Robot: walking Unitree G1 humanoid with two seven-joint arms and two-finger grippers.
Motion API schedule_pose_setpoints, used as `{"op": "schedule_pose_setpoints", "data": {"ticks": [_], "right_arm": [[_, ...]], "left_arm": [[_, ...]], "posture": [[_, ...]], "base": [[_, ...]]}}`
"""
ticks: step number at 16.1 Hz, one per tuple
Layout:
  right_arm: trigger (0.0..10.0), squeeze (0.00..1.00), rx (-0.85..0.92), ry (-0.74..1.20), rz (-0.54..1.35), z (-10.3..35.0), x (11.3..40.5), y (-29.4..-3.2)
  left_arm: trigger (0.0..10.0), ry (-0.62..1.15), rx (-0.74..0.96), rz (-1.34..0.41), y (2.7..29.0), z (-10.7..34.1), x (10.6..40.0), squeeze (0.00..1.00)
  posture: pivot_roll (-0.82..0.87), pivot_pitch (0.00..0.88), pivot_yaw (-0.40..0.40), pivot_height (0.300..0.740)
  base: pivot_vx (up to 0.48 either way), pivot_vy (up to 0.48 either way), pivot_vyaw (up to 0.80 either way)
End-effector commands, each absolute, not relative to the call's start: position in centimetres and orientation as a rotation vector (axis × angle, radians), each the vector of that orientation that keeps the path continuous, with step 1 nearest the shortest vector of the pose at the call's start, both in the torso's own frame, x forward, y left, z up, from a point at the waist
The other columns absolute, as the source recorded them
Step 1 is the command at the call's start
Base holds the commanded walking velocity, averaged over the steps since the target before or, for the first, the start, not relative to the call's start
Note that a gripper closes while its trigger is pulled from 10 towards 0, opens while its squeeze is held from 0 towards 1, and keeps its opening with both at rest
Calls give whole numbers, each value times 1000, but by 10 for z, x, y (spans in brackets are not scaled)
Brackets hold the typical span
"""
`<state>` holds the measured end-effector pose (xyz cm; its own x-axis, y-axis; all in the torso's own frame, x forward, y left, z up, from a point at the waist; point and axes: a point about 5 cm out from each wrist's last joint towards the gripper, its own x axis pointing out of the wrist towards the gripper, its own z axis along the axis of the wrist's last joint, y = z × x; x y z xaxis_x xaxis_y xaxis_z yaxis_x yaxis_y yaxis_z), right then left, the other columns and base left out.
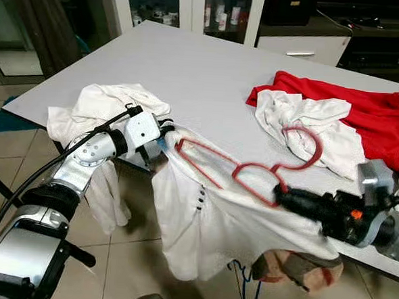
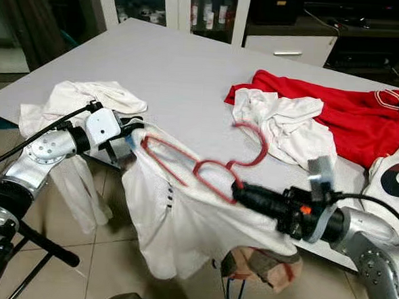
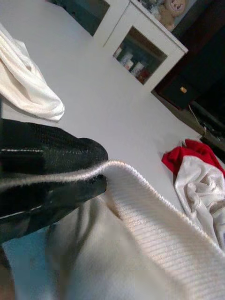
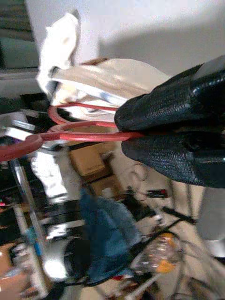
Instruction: Hang hanger
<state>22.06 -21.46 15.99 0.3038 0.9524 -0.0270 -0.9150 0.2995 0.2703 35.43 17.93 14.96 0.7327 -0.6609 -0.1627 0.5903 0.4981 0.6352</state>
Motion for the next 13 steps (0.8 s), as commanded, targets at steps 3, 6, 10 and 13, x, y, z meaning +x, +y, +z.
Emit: {"op": "schedule_pose_setpoints", "data": {"ticks": [3, 6, 10, 13], "right_arm": [[10000, 0, 189, 151, 1220, 166, 230, -214], [10000, 0, 189, 103, 1181, 170, 241, -209], [10000, 0, 184, 107, 1194, 168, 242, -205], [10000, 0, 164, 119, 1134, 164, 250, -203]], "left_arm": [[10000, -222, 566, -495, 203, 181, 365, 0], [10000, -333, 395, -493, 202, 190, 359, 1000], [10000, -389, 173, -409, 204, 201, 360, 690], [10000, -331, -71, -587, 197, 203, 355, 0]], "posture": [[-36, 0, 34, 740], [-32, 0, 26, 740], [-27, 0, 22, 740], [-25, 0, 19, 740]], "base": [[0, 0, 0], [0, 0, 0], [0, 0, 0], [0, 0, 0]]}}
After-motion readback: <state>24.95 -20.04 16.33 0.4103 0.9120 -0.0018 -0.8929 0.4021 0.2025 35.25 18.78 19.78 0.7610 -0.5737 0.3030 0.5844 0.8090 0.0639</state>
